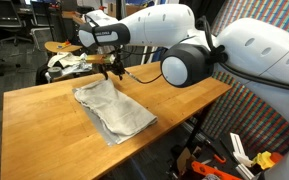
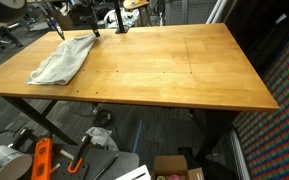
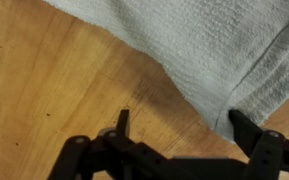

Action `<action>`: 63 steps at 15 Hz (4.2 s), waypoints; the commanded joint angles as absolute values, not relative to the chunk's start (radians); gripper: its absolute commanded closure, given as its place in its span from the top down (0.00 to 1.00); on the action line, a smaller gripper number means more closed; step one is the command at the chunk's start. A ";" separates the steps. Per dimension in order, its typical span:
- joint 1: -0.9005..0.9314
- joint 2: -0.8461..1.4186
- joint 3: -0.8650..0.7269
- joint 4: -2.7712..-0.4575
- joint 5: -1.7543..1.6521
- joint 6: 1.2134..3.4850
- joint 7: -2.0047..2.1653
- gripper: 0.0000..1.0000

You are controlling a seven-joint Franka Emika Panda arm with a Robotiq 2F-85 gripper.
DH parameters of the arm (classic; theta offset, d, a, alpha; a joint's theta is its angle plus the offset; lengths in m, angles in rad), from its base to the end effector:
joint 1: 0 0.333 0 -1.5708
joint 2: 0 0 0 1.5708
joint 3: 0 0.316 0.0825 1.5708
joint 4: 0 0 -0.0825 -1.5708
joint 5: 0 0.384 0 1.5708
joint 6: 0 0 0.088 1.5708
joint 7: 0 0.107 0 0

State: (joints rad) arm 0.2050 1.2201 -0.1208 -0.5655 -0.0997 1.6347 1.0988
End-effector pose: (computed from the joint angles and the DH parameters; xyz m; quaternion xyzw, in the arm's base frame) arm 0.7818 0.1087 0.2479 0.8863 -0.4447 0.0023 0.1292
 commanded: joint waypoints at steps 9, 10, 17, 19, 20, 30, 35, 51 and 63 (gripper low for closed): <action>0.173 1.278 -0.112 -0.478 -0.058 1.643 1.207 1.00; 0.171 1.281 -0.115 -0.475 -0.055 1.652 1.225 1.00; 0.146 1.290 -0.115 -0.464 -0.031 1.783 1.370 1.00; 0.139 1.264 -0.094 -0.485 -0.024 1.756 1.316 1.00; 0.135 1.253 -0.082 -0.492 -0.019 1.751 1.281 1.00; 0.130 1.173 -0.031 -0.548 -0.042 1.596 0.773 1.00; 0.135 1.154 -0.025 -0.593 -0.046 1.566 0.514 1.00; 0.002 0.980 0.008 -0.960 0.002 1.939 0.155 1.00; -0.104 0.613 0.045 -1.464 0.101 1.963 -0.081 1.00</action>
